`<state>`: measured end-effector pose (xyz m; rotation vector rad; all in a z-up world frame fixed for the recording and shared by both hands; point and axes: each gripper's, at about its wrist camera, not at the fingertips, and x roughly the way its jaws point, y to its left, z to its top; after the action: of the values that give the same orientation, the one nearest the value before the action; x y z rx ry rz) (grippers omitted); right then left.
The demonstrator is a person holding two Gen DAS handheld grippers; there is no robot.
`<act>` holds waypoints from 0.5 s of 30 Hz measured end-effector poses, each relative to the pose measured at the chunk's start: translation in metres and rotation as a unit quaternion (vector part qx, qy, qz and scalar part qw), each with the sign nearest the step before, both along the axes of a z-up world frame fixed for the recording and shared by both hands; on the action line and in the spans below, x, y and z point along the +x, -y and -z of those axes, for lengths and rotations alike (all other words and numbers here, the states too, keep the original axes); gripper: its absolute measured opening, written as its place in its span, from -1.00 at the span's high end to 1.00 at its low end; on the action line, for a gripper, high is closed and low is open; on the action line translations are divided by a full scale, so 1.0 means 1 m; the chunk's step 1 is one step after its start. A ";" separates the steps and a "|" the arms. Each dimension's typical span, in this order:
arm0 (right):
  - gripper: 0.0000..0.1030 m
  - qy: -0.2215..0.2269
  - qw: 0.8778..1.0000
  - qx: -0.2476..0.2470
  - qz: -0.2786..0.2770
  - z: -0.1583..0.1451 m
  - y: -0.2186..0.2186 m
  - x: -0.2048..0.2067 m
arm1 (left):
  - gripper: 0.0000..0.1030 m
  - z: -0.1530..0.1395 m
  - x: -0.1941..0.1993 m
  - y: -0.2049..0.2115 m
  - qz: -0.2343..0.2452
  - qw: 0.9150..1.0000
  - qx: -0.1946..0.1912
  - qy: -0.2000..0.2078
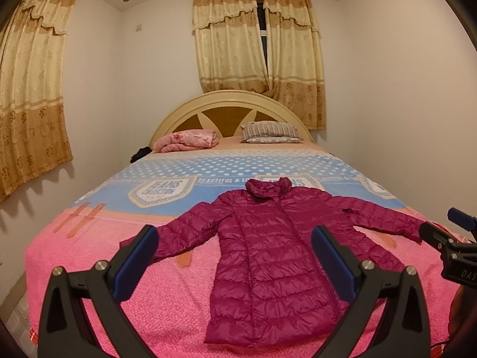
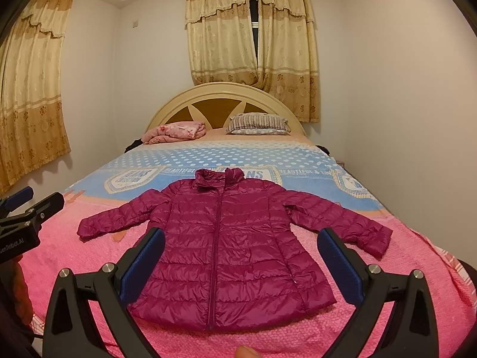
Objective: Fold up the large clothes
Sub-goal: 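Grasp the jacket sleeve cuff with the right tool and lift it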
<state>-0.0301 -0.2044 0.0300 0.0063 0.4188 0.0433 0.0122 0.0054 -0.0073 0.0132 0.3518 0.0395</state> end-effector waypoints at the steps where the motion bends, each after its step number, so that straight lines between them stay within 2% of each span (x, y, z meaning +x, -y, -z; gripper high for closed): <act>1: -0.98 -0.003 1.000 0.003 -0.001 0.004 0.002 0.004 | -1.00 0.002 0.004 -0.001 0.006 1.000 -0.004 -0.005; 5: -0.98 -0.038 0.999 0.023 -0.004 0.030 0.021 0.032 | -1.00 0.016 0.027 -0.004 0.014 1.000 -0.001 -0.025; 7: -0.98 -0.064 0.997 0.049 0.007 0.049 0.044 0.052 | -1.00 0.026 0.041 -0.003 0.018 0.999 0.008 -0.033; 10: -0.98 -0.092 0.992 0.073 0.048 0.073 0.082 0.079 | -1.00 0.043 0.065 0.000 0.015 0.998 0.026 -0.048; 15: -0.98 -0.143 0.968 0.133 0.155 0.115 0.181 0.127 | -1.00 0.063 0.103 0.005 0.022 0.997 0.040 -0.070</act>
<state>0.0965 -0.3854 -0.0845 0.3468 0.6946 -0.2130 0.1147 0.0001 -0.0708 0.1030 0.4894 0.0080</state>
